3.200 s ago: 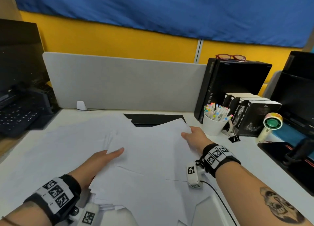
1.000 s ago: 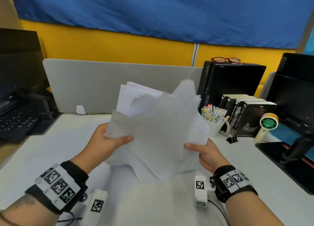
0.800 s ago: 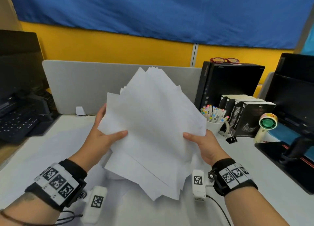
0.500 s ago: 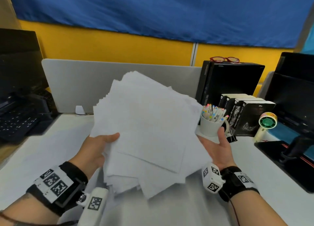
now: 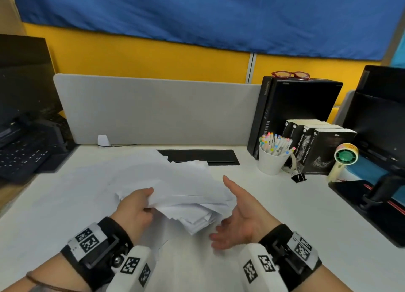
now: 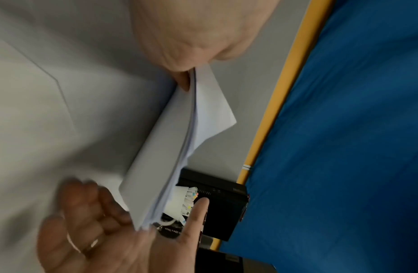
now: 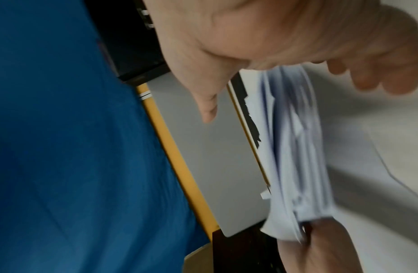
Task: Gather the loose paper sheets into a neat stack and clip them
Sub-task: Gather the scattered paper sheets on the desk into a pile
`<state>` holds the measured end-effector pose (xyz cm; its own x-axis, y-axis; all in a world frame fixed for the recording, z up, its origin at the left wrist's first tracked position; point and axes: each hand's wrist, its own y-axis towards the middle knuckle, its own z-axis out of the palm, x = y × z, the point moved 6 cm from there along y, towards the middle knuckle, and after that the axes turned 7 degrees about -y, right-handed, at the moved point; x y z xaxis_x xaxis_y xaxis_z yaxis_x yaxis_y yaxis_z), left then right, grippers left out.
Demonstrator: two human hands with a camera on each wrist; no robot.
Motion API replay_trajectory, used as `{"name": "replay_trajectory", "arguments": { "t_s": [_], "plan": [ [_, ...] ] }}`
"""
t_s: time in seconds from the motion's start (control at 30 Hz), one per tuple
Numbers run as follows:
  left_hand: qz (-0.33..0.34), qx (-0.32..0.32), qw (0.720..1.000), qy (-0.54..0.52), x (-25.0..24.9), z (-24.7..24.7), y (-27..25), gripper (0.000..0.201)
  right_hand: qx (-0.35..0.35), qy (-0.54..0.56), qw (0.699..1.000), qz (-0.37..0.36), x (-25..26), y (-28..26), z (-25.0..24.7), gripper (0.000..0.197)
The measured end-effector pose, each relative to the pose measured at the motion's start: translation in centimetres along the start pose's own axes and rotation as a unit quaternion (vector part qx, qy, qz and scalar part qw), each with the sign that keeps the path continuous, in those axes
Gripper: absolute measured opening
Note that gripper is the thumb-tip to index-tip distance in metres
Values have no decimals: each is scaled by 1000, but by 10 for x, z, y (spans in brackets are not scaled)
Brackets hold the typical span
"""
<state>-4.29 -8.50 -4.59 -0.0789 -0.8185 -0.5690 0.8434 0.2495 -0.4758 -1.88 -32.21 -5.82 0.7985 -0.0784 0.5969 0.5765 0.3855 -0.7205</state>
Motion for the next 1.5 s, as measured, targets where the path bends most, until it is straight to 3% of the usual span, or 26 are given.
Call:
{"name": "replay_trajectory", "arguments": {
  "t_s": [0.03, 0.1, 0.17, 0.27, 0.37, 0.47, 0.53, 0.6, 0.7, 0.77, 0.9, 1.0, 1.07, 1.17, 1.27, 1.33, 1.4, 1.5],
  "plan": [
    [13, -18, 1000, 11, -1, -1, 5, 31, 37, 37, 998, 17, -5, -5, 9, 102],
    [23, -37, 999, 23, 4, -8, 15, 38, 85, 103, 991, 4, -7, -14, 25, 73],
    [26, -7, 998, 53, 15, -6, 9, 39, 71, 111, 990, -45, -5, -10, 24, 37],
    [28, 69, 993, 89, 21, 1, -6, 40, -2, 70, 990, -119, 1, 5, 2, 11],
    [-11, 133, 990, 52, -2, 0, -4, 39, -70, 36, 977, -196, 17, 13, -30, 30],
    [-55, 149, 987, -11, -34, -19, 6, 65, -61, 6, 955, -292, 45, 1, -51, 42],
    [-72, 183, 980, 30, -47, -27, 9, 90, -36, -19, 941, -336, 58, -9, -60, 51],
    [-79, 231, 962, 124, -51, -24, 8, 98, -25, -60, 930, -361, 64, -15, -64, 60],
    [-28, 250, 926, 281, -46, -9, 7, 72, -39, -112, 919, -377, 64, -16, -62, 81],
    [40, 237, 916, 322, -45, 2, 9, 60, -60, -125, 909, -392, 64, -14, -59, 96],
    [195, 239, 898, 315, -65, 17, 5, 96, -77, -131, 878, -453, 80, -33, -52, 64],
    [271, 237, 880, 311, -85, 31, -8, 62, 13, -102, 879, -467, 99, -53, -54, 52],
    [281, 233, 881, 300, -91, 33, -8, 57, 41, -138, 880, -453, 110, -63, -56, 53],
    [271, 213, 888, 305, -86, 31, -4, 84, 7, -225, 870, -439, 123, -73, -59, 42],
    [268, 205, 893, 297, -80, 27, -1, 71, -55, -307, 827, -468, 136, -85, -58, 37],
    [273, 204, 895, 288, -79, 23, 2, 86, -102, -383, 793, -463, 143, -88, -54, 33],
    [278, 200, 899, 271, -80, 20, 4, 98, -140, -487, 760, -407, 145, -89, -52, 33],
    [279, 199, 908, 241, -82, 18, 7, 87, -135, -616, 719, -292, 140, -100, -44, 35]
  ]
}}
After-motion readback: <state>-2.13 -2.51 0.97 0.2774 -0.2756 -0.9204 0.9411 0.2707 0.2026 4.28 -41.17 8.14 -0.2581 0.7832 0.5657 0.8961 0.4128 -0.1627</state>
